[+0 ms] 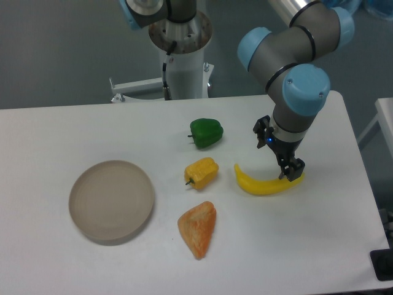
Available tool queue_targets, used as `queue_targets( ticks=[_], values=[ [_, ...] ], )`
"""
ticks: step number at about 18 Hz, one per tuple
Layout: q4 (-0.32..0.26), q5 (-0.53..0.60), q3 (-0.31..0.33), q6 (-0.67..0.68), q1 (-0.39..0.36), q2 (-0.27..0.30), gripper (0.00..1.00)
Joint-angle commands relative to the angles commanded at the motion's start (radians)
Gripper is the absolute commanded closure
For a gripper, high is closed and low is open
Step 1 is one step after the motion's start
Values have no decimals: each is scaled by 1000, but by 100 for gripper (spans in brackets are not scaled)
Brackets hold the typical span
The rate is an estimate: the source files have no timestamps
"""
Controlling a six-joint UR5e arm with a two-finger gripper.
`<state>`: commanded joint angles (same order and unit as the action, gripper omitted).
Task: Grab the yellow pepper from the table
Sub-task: 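Move the gripper from beside the banana over the small yellow pepper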
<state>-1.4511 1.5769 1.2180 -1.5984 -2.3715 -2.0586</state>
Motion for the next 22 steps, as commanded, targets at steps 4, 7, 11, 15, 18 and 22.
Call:
queue_targets(
  ticks=[4, 7, 11, 15, 18, 22],
  values=[
    [0, 3, 0, 0, 0, 2, 0],
    [0, 8, 0, 5, 8, 2, 0],
    [2, -2, 24, 31, 25, 9, 0],
    [-6, -3, 46, 66, 49, 29, 0],
    [0, -49, 81, 196, 90, 35, 0],
    [33, -61, 179, 352, 156, 34, 0]
  ],
)
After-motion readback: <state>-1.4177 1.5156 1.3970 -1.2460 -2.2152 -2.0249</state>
